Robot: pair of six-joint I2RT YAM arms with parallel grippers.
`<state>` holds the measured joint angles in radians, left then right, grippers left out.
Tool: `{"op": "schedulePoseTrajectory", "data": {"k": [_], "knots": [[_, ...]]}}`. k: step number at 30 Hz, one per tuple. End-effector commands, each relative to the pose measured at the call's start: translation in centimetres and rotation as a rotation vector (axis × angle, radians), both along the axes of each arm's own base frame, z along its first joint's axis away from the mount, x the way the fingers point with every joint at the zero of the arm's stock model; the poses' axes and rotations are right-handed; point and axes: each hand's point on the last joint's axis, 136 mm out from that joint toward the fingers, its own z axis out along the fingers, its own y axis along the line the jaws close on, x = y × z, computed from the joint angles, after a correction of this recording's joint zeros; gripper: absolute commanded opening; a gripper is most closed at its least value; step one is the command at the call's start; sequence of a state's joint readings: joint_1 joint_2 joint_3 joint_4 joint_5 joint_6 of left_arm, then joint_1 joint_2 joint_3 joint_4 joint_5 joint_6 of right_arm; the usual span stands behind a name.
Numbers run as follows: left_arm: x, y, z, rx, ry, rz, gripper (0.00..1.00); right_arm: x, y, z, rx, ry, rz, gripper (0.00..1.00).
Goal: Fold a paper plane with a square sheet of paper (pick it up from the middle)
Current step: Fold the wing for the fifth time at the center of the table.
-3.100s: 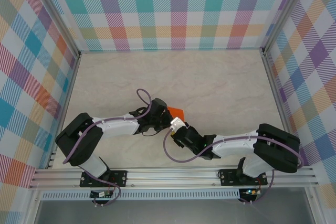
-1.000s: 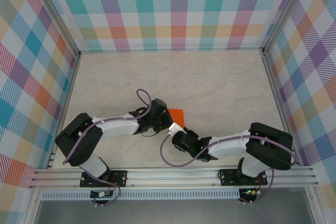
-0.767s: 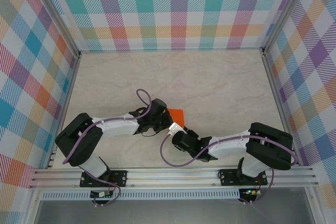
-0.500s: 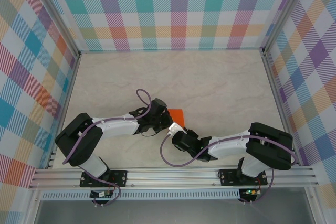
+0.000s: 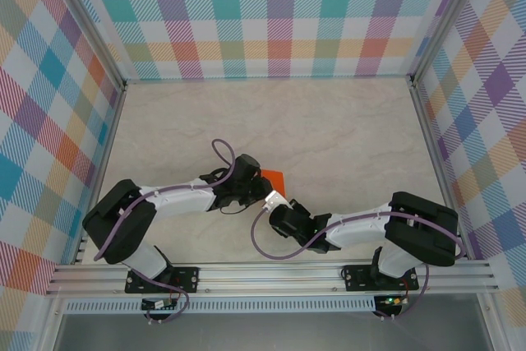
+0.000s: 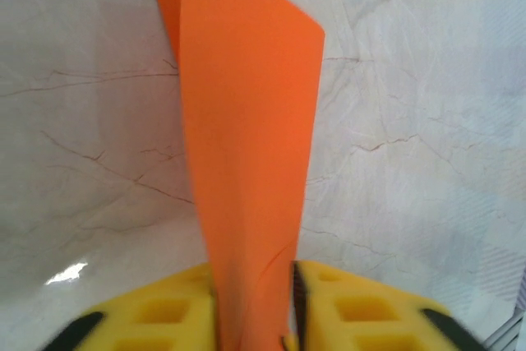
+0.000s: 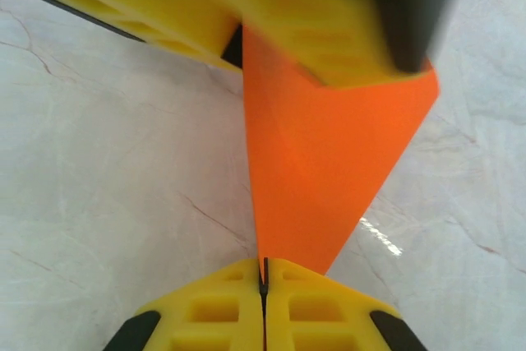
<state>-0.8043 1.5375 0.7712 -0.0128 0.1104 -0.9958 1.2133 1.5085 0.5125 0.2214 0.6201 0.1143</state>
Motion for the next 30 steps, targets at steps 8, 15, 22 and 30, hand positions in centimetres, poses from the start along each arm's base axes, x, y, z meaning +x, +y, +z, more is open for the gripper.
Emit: {"op": "schedulePoseTrajectory", "data": {"k": [8,15,22,30], "knots": [[-0.2,5.2,3.6,0.096,-0.102,0.116,0.59,-0.6,1.5,1.0,0.280,0.205,0.021,0.04],[-0.8,7.2,4.5,0.106,-0.134,0.165,0.62,-0.9,1.7,0.1,0.343,0.308,0.022,0.04],[-1.1,6.9,4.1,0.088,-0.119,0.158,0.63,-0.2,1.1,-0.7,0.442,0.398,-0.076,0.05],[-1.0,6.2,3.7,0.066,-0.105,0.145,0.64,0.2,0.1,-1.6,0.535,0.513,-0.185,0.06]]}}
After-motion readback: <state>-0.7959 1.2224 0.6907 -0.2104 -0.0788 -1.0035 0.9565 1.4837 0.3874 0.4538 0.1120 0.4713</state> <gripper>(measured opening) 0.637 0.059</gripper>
